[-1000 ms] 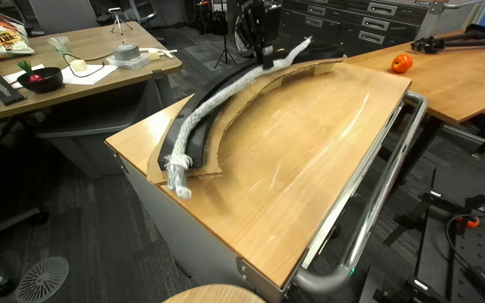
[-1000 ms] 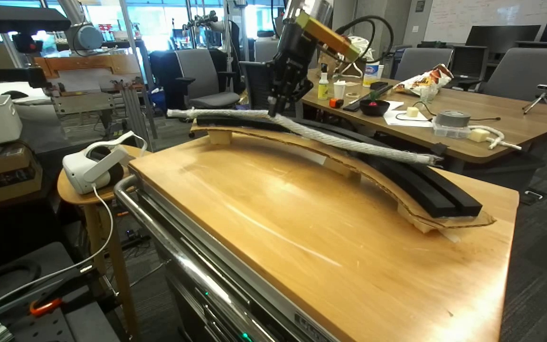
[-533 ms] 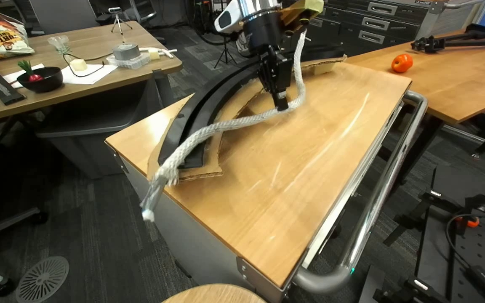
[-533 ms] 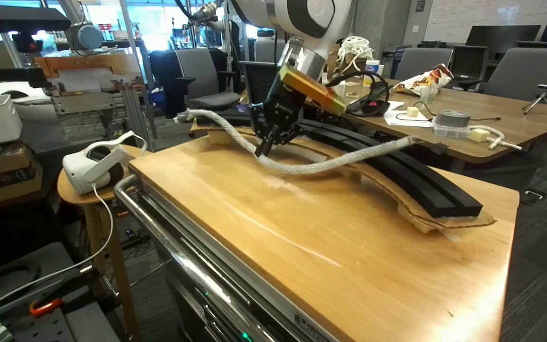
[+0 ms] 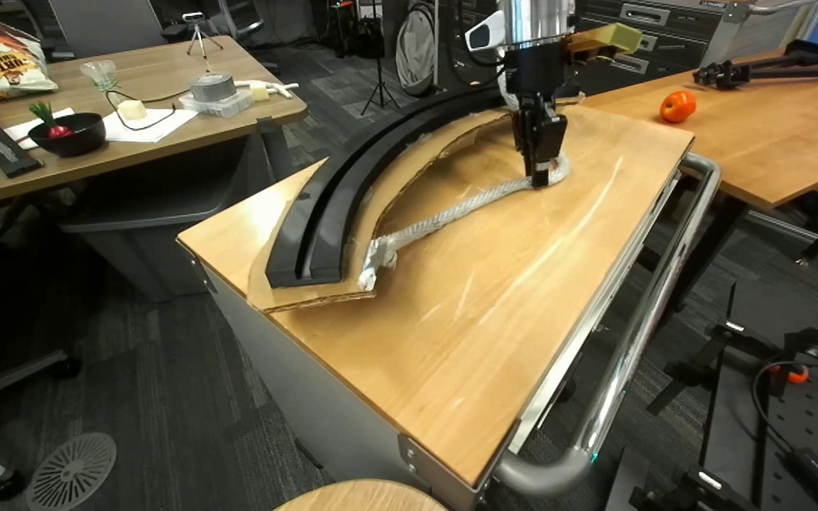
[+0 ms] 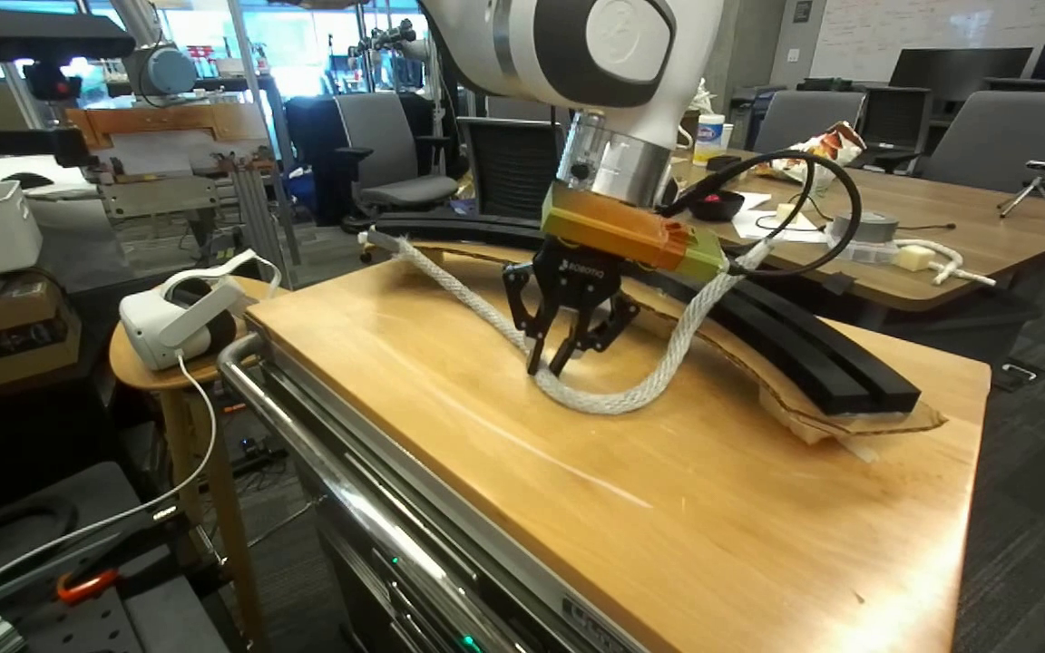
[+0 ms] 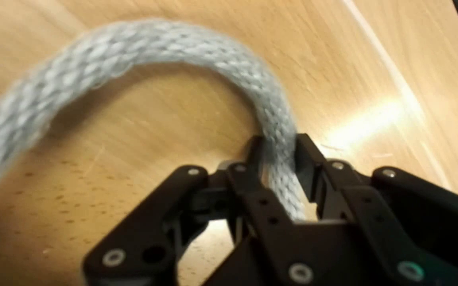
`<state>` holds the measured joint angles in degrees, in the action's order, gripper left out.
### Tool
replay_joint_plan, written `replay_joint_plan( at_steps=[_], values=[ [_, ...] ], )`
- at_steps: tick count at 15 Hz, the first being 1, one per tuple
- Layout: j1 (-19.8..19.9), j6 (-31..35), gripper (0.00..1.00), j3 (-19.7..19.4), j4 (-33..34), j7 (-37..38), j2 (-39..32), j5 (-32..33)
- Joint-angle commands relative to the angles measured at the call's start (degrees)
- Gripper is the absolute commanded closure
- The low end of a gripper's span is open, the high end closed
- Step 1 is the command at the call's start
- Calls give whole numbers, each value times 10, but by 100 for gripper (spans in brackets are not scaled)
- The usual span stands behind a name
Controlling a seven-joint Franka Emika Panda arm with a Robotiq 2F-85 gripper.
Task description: Remove the rope from the platform
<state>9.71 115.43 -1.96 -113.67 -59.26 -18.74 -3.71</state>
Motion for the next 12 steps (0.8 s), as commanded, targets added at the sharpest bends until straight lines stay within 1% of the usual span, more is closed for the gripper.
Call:
replay_joint_plan(
  at_steps=[1,4,5,6,7,8,10,11,12],
  values=[
    [5,111,43,1,-114,-39,82,4],
    [0,200,20,1,-179,-77,134,8],
    [-5,220,11,-2,-197,-81,154,23],
    [-9,236,4,-4,-213,-84,173,41],
    [-15,237,0,-6,-225,-82,198,67],
    [-18,237,0,-6,-235,-82,221,90],
    [-28,198,0,-3,-233,-116,264,112],
    [-36,174,0,-4,-225,-144,278,112],
    [-35,200,0,-12,-207,-105,221,102]
  ],
)
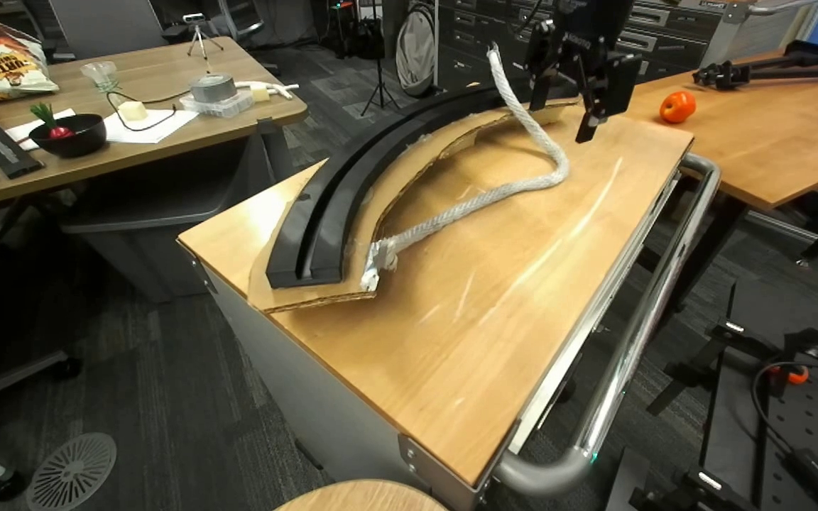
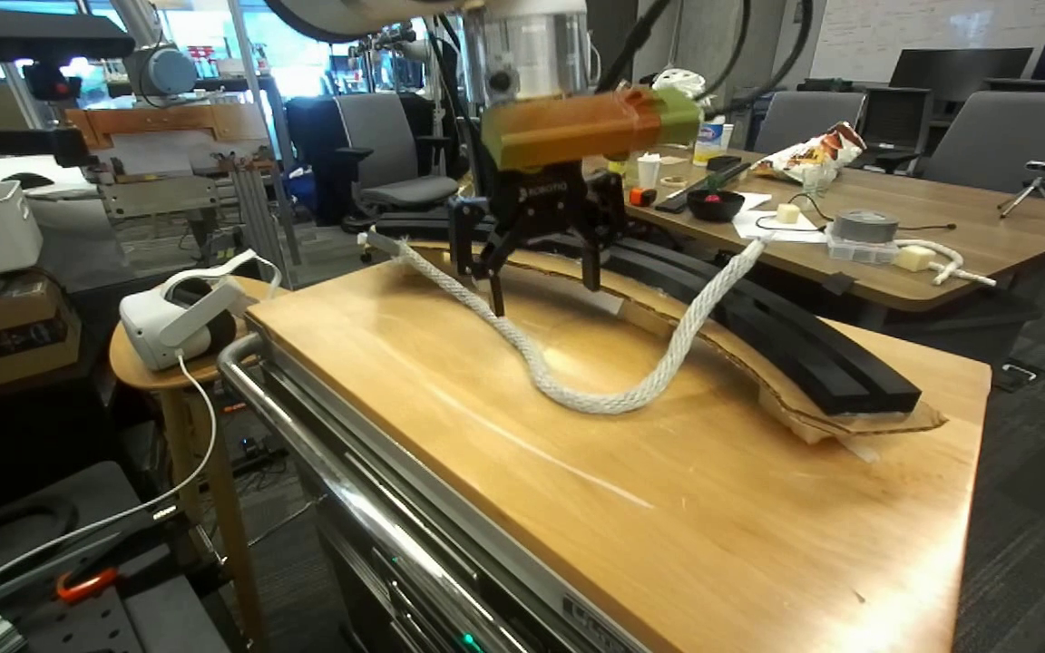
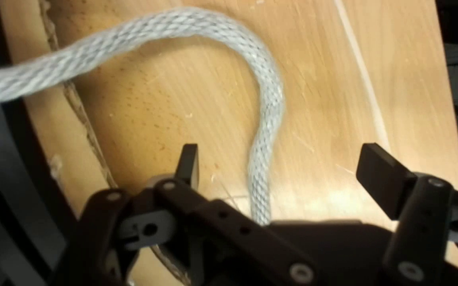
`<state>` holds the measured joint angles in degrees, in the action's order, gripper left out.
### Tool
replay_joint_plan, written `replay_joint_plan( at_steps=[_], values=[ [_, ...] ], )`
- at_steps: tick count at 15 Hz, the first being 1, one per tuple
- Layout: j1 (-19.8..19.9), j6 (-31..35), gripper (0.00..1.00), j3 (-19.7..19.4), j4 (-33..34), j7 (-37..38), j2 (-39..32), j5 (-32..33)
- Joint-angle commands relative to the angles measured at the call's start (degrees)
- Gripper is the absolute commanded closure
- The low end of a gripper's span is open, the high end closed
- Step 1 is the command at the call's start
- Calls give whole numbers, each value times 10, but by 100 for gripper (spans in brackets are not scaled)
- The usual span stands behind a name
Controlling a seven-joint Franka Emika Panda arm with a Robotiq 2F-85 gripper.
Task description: Remove the rope from the platform
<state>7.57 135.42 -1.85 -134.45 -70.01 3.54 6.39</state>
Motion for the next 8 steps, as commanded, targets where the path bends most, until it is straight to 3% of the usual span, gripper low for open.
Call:
replay_joint_plan(
  at_steps=[1,8],
  values=[
    [-18,-10,0,-15,0,0,14,2],
    [-17,-8,0,-18,-1,0,-6,1]
  ],
)
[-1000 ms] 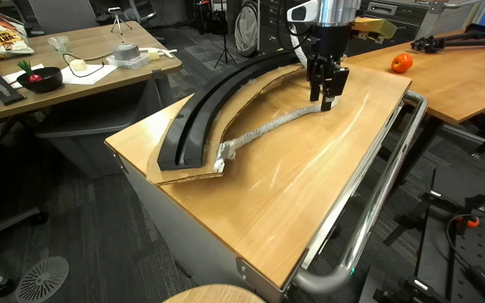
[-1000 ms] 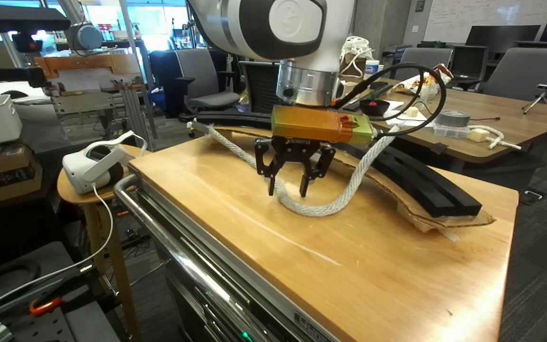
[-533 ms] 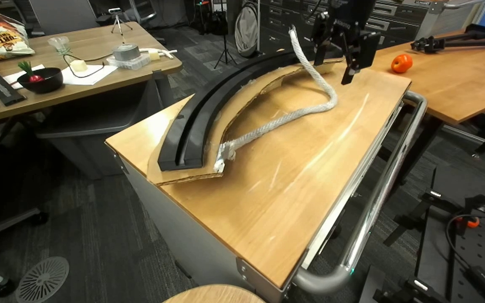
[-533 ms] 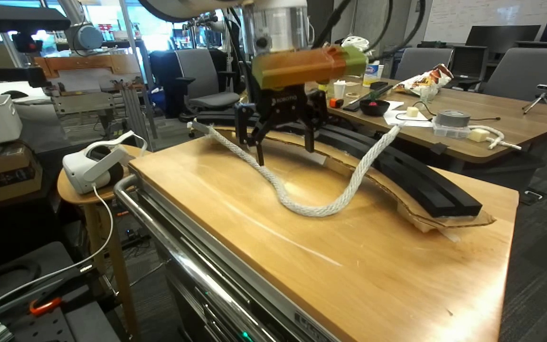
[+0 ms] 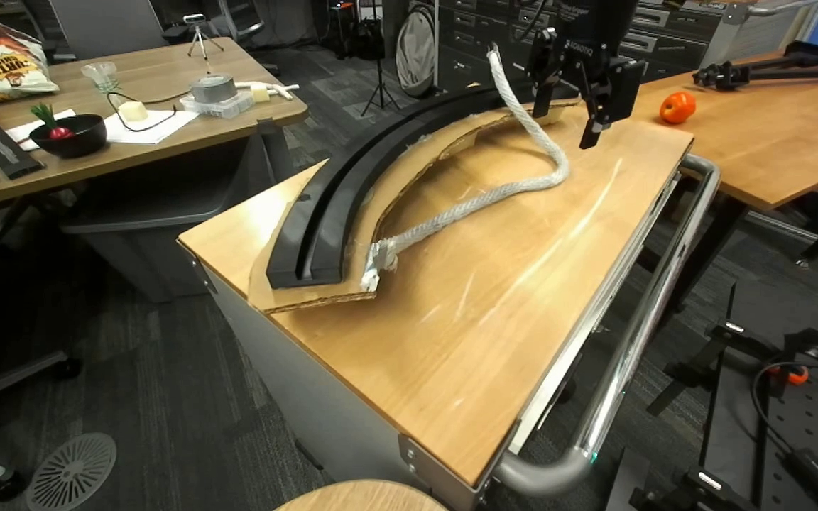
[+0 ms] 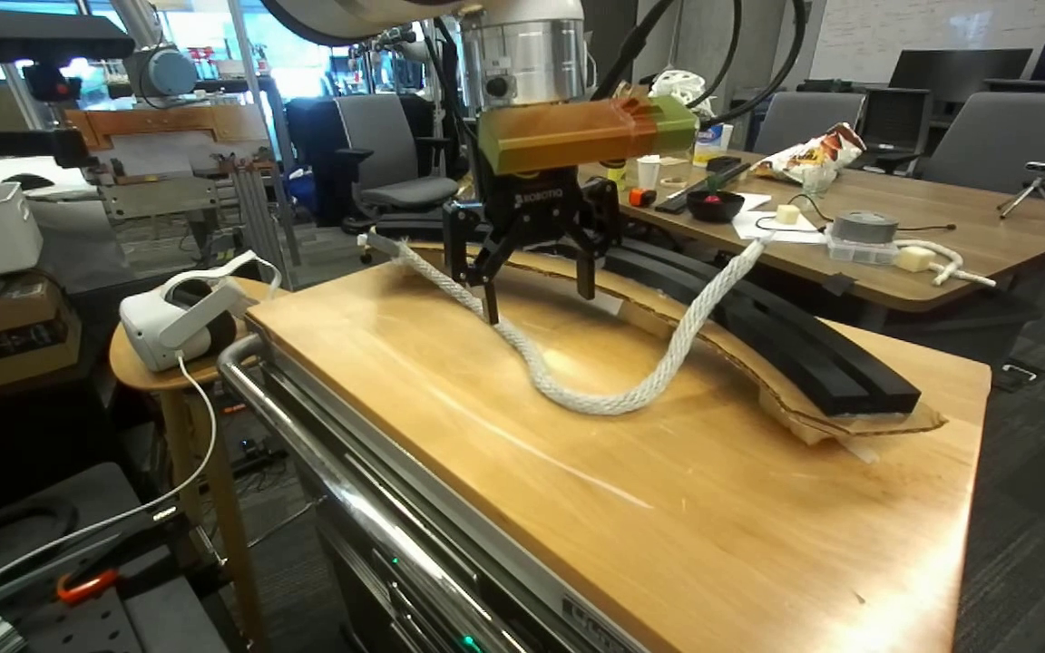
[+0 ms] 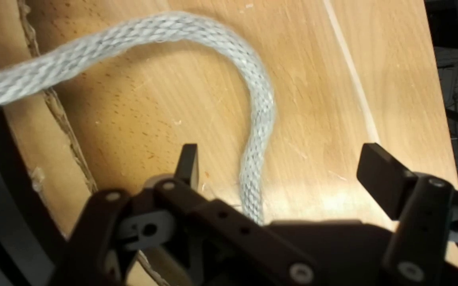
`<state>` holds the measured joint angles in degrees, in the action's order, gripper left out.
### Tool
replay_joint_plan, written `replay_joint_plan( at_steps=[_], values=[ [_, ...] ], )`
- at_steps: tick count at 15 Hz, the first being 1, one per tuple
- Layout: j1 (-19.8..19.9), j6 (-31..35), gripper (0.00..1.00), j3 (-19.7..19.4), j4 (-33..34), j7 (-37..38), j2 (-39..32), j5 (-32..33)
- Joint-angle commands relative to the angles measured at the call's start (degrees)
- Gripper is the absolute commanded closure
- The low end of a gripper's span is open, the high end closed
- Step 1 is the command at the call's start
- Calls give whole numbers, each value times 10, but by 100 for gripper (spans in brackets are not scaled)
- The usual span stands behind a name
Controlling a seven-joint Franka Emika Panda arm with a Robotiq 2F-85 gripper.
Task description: Remove the rope from the platform
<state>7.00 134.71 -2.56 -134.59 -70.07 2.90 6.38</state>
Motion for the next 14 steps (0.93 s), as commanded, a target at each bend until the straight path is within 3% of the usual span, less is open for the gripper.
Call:
replay_joint_plan(
  at_steps=[1,2,8,9,10,11,14],
  values=[
    [-11,-1,0,-11,1,1,0,1],
    [-9,19,0,-11,-5,-38,10,53],
    [-25,-95,0,5,79,-53,27,214],
    [-30,-102,0,10,111,-45,9,244],
    [-30,-86,0,14,142,12,-12,287],
    [-30,-75,0,1,83,-24,19,237],
    [-33,-76,0,2,89,-18,14,242]
  ],
)
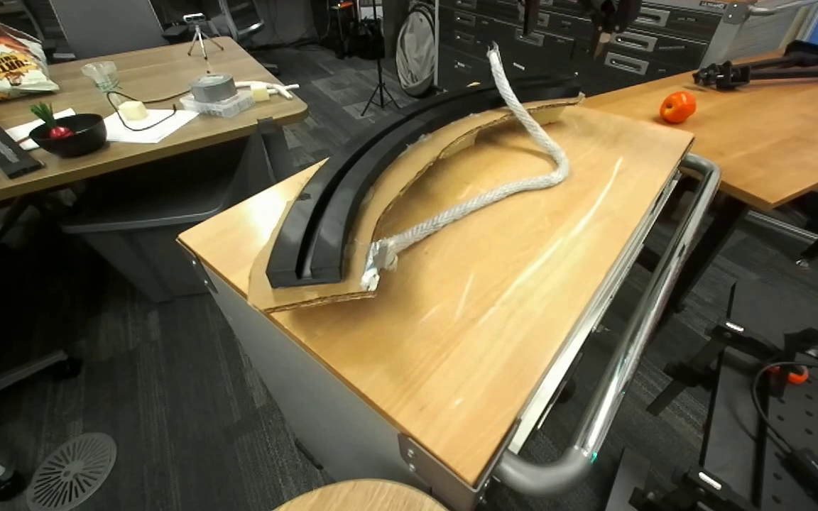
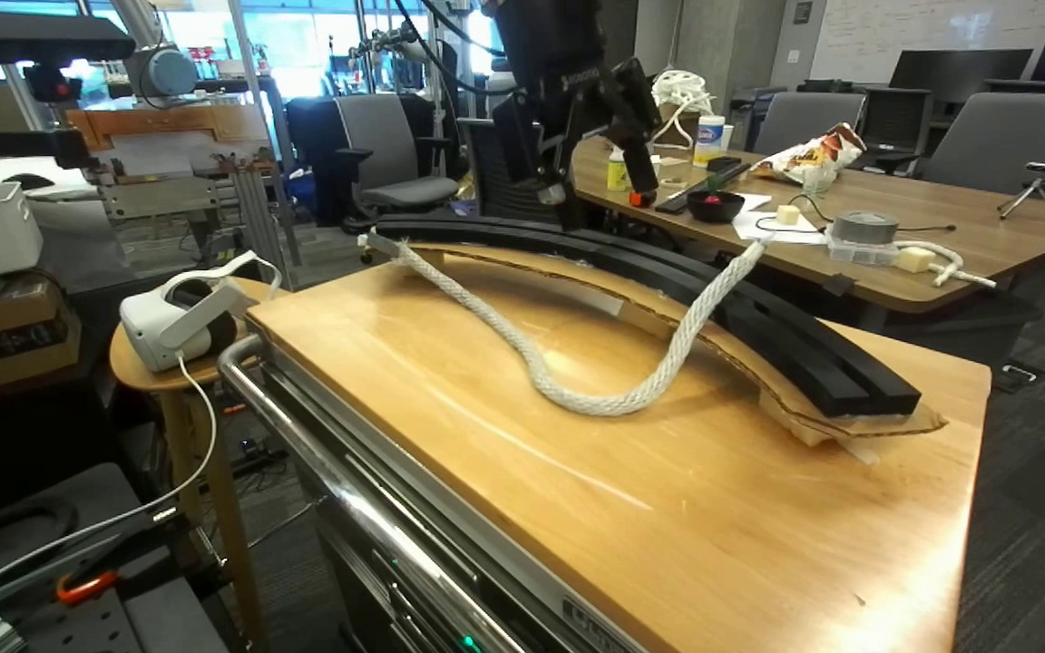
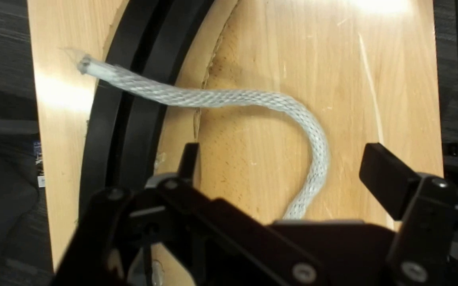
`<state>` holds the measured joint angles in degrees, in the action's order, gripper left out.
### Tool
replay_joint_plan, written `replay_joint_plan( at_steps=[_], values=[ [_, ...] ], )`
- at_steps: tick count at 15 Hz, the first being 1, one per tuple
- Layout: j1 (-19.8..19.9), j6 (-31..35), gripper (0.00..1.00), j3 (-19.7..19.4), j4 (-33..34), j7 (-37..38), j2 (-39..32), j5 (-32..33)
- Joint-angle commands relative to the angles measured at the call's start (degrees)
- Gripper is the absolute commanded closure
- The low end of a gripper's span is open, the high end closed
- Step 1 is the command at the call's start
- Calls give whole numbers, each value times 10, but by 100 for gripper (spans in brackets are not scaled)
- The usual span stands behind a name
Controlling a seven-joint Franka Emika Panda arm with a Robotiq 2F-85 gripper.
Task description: Remove the rope from the platform
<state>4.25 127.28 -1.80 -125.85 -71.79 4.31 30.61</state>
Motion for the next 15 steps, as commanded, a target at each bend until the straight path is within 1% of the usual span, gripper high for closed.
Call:
replay_joint_plan(
  at_steps=[1,2,4,8,10,13,15],
  values=[
    [-5,-2,0,-7,-3,0,0,0],
    [-5,-2,0,-8,-5,0,-1,0],
    [-5,-3,0,-7,5,-20,-5,20],
    [-12,-1,0,5,87,15,-70,137],
    [-17,-8,0,5,149,22,-121,154],
    [-17,-29,0,-1,247,34,-206,137],
    [-14,-51,0,-5,292,35,-247,129]
  ],
)
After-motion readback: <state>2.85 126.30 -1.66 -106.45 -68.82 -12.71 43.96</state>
